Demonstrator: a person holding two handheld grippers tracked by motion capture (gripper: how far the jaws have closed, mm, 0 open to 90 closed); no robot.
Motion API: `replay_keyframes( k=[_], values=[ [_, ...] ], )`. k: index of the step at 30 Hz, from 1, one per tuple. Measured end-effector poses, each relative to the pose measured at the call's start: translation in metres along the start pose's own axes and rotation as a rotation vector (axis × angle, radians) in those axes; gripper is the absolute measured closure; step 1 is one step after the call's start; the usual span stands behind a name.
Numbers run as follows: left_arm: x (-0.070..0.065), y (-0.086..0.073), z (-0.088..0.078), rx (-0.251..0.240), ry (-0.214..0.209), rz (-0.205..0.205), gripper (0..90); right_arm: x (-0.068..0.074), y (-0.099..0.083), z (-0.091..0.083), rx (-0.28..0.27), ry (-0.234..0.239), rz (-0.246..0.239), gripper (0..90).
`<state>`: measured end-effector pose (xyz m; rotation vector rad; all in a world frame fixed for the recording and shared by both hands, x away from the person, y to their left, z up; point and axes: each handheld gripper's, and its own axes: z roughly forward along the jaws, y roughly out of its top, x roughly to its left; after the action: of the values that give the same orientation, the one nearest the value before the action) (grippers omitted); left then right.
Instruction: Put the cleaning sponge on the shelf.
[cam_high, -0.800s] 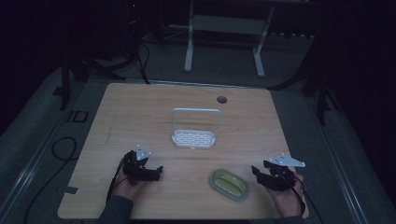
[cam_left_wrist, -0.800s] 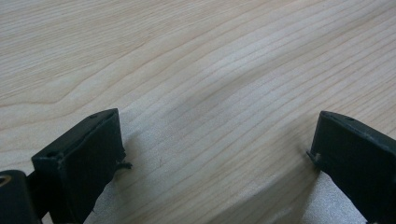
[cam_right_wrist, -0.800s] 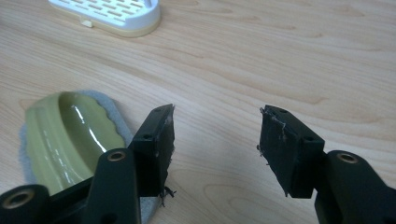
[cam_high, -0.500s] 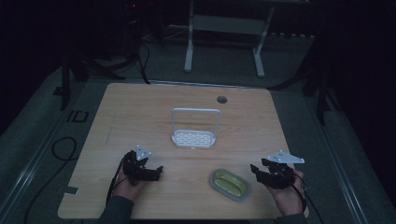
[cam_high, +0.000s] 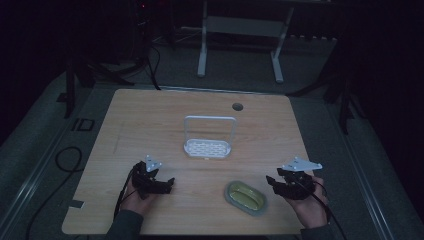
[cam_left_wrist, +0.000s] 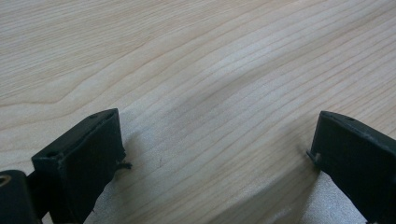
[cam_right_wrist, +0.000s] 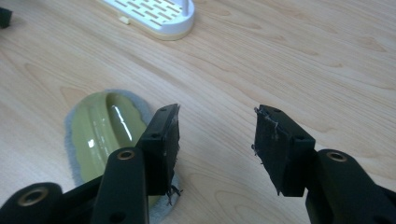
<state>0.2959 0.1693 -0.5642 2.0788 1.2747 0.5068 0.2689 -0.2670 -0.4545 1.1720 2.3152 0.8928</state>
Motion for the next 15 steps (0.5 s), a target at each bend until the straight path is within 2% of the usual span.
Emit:
replay_keyframes(
  k=[5,7,8,15],
  values=[
    [0.000,0.000,0.000,-0.001,0.001,-0.002,2.6,0.002,0.008,-0.001,0.021,0.016,-0.039,49.7],
    [0.000,0.000,0.000,-0.001,0.001,-0.002,2.5,0.003,0.009,-0.001,0.024,0.020,-0.044,49.7],
    [0.000,0.000,0.000,-0.001,0.001,-0.002,2.6,0.003,0.012,-0.001,0.030,0.039,-0.049,49.8],
    [0.000,0.000,0.000,-0.001,0.002,-0.003,2.5,0.005,0.018,-0.001,0.066,0.059,-0.086,49.9]
  ],
)
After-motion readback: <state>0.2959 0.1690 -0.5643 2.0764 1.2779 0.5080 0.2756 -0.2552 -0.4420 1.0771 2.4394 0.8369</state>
